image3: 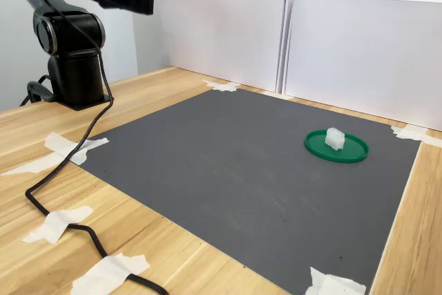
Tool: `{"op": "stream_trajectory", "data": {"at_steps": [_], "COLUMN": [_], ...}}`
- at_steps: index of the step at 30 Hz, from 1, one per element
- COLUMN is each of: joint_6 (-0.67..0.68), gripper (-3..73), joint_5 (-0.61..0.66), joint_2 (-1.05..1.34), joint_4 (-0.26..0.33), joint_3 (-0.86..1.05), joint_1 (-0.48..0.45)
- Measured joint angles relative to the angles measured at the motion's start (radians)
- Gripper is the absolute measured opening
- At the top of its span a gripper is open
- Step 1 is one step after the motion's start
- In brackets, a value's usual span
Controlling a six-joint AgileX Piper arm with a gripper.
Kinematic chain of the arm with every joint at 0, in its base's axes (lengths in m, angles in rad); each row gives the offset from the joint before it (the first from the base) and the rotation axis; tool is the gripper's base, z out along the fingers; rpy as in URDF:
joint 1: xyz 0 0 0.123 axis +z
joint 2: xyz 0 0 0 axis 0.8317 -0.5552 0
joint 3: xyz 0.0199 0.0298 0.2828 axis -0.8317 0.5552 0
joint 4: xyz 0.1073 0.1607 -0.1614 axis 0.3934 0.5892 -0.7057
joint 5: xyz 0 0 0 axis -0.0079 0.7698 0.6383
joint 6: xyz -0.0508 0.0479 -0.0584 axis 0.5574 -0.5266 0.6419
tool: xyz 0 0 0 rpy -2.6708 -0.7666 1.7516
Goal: Grasp a white terminal and put it on the green lid.
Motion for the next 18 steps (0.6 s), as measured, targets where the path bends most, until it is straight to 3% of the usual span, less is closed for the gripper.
{"op": "stream_trajectory", "data": {"at_steps": [8, 18], "joint_6": [0.0, 0.0], "gripper": [-1.6, -1.6], "joint_5": [0.051, 0.14], "joint_2": [0.189, 0.281], "joint_4": [0.0, -0.026], "joint_3": [0.125, 0.134], "joint_1": [0.0, 0.0]}}
